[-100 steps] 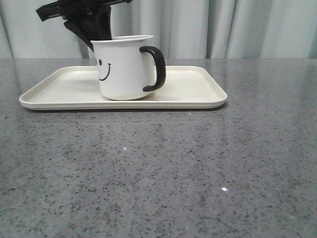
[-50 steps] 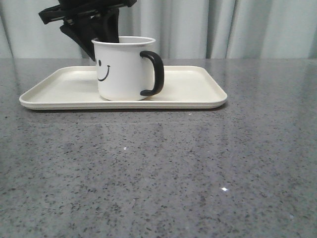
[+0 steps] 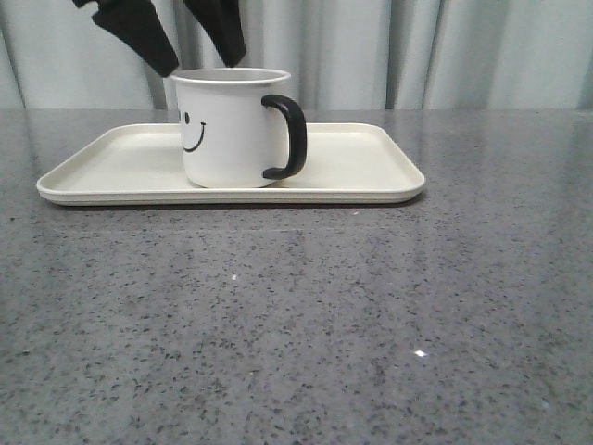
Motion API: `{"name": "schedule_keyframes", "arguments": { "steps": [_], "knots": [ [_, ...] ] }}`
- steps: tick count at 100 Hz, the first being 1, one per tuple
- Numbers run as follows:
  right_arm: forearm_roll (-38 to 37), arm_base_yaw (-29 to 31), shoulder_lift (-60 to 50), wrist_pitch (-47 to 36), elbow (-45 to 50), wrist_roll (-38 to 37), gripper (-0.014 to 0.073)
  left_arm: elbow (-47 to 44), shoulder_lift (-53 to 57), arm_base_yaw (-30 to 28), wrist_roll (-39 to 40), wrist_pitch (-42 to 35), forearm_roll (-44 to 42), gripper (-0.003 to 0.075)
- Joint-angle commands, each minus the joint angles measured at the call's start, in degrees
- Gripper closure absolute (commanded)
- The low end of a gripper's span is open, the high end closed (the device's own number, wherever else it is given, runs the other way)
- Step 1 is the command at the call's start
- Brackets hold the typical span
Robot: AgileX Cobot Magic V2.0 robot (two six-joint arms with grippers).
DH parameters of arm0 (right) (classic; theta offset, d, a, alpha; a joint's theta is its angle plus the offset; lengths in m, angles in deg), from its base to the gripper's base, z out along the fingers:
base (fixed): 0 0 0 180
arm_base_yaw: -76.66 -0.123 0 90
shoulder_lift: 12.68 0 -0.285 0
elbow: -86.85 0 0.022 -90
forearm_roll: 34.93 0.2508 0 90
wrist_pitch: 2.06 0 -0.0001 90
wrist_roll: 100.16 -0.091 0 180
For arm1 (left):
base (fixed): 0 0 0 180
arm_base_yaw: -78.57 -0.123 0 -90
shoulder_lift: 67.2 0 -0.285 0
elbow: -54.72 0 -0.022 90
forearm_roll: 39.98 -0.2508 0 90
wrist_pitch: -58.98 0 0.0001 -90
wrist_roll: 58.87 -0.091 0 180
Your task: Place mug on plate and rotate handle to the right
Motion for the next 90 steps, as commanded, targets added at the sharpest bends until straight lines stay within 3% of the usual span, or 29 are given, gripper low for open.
{"name": "schedule_keyframes", "arguments": {
  "steps": [1, 28, 57, 90],
  "knots": [
    [0.3, 0.1, 0.8, -4.7, -2.0, 0.3, 0.0102, 1.5, 5.7, 0.4, 0.0, -2.2, 0.4, 0.0205],
    [0.3, 0.1, 0.8, -4.7, -2.0, 0.3, 0.0102, -0.6, 13.6, 0.4, 2.0, -2.3, -5.9, 0.0206],
    [0.3, 0.1, 0.8, -4.7, -2.0, 0.3, 0.0102, -13.5, 24.3, -0.3, 4.9, -5.9, -12.0, 0.0206],
    [0.3, 0.1, 0.8, -4.7, -2.0, 0.3, 0.0102, -28.6, 36.9, -13.0, 0.7, -10.1, -11.3, 0.0206]
  ]
}}
